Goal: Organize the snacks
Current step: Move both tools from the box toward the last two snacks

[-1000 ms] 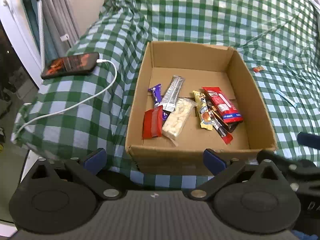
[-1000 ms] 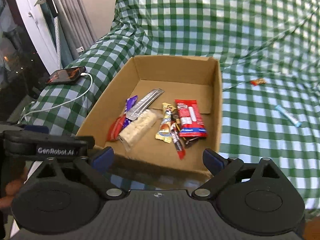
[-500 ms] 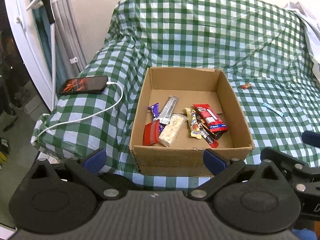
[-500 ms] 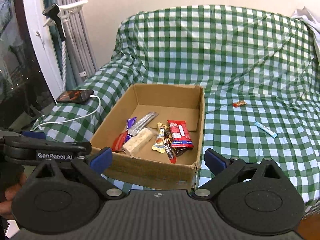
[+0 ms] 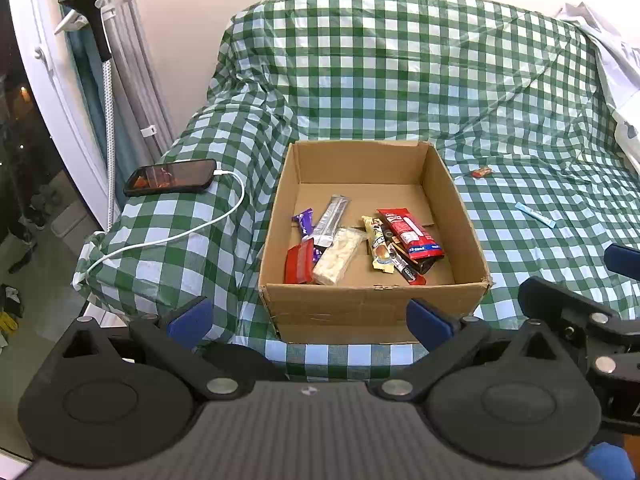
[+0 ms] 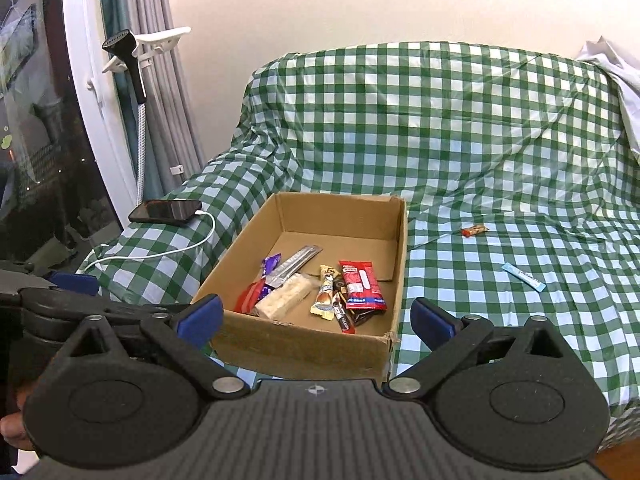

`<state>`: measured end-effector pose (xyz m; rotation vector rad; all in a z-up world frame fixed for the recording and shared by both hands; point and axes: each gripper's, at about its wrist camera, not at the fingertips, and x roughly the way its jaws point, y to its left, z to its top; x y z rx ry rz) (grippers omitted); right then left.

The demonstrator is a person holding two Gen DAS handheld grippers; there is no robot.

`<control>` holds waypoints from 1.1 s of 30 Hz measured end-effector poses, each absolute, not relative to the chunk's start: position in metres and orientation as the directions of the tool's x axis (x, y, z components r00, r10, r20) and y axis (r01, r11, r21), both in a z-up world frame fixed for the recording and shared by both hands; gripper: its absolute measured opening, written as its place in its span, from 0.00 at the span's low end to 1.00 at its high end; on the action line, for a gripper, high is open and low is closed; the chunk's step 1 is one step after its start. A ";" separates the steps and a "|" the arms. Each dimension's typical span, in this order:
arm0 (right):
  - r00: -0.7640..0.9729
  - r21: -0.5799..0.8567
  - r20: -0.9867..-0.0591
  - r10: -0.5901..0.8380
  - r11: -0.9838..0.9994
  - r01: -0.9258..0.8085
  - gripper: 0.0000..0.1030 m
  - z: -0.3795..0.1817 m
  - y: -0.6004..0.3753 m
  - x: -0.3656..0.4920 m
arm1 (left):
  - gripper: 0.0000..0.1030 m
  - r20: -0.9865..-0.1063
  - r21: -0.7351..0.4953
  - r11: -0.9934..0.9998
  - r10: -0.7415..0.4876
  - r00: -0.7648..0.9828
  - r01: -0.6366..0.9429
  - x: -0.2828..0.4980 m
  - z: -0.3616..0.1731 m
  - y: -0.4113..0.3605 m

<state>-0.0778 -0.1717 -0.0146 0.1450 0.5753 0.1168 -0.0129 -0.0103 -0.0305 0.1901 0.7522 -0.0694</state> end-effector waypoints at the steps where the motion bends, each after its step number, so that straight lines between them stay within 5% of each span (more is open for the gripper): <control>1: 0.832 0.168 -0.534 0.151 0.983 -0.070 0.97 -0.015 -0.172 -0.077 | 1.00 -0.685 0.147 0.981 0.005 0.729 0.131 -0.013 -0.030 -0.010; 33: 0.776 0.200 -0.605 0.179 0.977 -0.070 0.99 -0.035 -0.170 -0.060 | 1.00 -0.767 0.138 0.981 0.021 0.641 0.134 0.005 -0.054 -0.010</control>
